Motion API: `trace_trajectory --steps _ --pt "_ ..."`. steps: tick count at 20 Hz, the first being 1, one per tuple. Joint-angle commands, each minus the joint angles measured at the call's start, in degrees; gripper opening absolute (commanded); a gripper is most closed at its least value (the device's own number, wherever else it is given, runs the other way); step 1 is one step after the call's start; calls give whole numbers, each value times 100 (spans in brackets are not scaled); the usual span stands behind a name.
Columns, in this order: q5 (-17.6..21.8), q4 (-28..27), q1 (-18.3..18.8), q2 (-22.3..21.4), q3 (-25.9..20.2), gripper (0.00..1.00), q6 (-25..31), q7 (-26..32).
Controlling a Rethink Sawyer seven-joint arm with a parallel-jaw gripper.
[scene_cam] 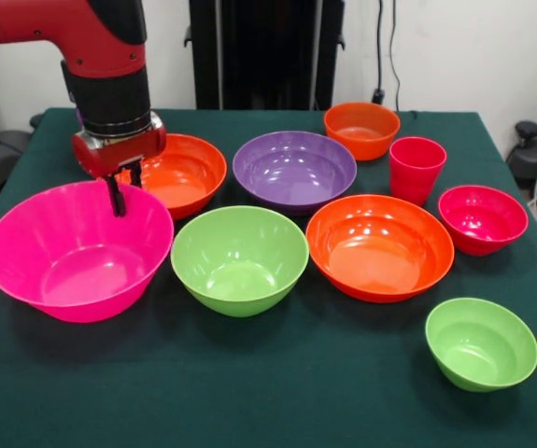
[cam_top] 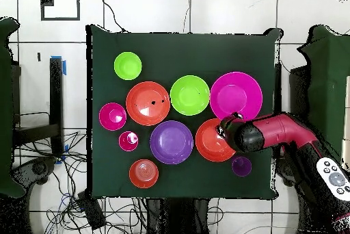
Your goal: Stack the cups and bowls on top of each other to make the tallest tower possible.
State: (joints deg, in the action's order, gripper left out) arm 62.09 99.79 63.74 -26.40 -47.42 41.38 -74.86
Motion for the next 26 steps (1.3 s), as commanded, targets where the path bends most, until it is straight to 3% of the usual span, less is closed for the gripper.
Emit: trace_trajectory --steps 1,13,19,26 --pt "312 -291 -114 234 -14 0 -80 2161" --pt "93 -236 -18 164 -121 0 -69 2231" --pt "-822 324 -170 -1443 -497 0 769 2046" --pt "-1217 477 -323 -2293 -533 0 1090 1971"
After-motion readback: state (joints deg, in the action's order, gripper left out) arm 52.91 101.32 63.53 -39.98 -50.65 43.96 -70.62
